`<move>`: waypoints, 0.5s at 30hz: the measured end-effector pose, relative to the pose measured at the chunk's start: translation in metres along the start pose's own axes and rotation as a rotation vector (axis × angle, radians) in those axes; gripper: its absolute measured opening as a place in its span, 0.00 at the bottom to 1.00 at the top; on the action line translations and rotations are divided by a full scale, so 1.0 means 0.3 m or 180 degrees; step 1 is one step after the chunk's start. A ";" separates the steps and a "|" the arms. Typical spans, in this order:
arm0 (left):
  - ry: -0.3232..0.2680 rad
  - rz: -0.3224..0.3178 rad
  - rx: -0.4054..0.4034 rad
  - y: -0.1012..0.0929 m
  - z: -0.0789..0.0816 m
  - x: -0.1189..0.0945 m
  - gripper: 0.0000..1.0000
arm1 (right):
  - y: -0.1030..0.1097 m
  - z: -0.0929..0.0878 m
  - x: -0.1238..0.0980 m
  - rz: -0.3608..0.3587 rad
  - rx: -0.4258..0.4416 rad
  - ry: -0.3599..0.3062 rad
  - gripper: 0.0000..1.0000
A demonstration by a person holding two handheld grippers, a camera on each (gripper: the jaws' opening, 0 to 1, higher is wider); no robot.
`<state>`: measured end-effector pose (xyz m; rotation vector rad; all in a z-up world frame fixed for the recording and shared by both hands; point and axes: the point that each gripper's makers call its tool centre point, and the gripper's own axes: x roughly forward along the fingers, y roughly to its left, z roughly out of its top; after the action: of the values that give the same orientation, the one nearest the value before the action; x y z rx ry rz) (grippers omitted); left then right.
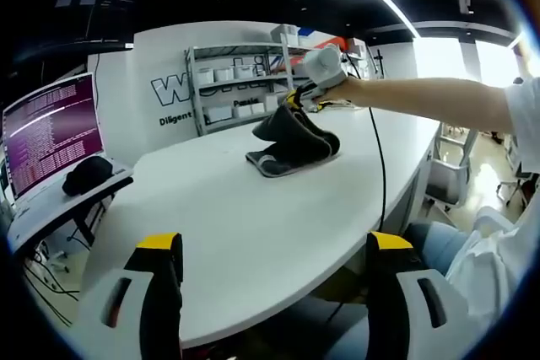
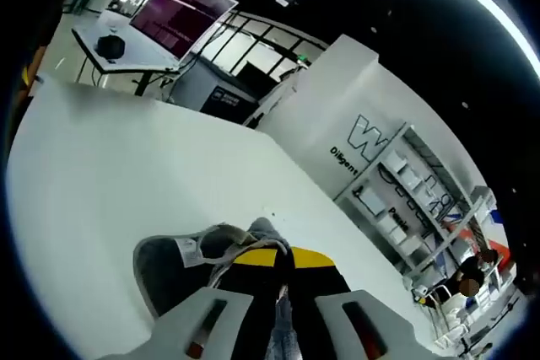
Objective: Open the folded towel by lifting each exposed corner and separating the folded layers until the towel lies flat within the target outline without major curled edges
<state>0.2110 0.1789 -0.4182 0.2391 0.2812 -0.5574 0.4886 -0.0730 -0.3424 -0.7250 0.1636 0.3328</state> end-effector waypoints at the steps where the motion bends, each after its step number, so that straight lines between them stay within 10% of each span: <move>1: 0.0004 0.0000 0.0003 0.000 -0.001 0.000 0.88 | -0.013 -0.004 -0.005 -0.0029 0.0034 0.0002 0.00; 15: -0.0012 0.0015 -0.0026 0.013 -0.002 -0.005 0.88 | -0.164 -0.095 -0.052 -0.0451 0.0597 0.0038 0.00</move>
<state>0.2118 0.1828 -0.4176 0.2306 0.2791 -0.5518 0.4906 -0.1303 -0.3288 -0.5499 0.1515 0.1753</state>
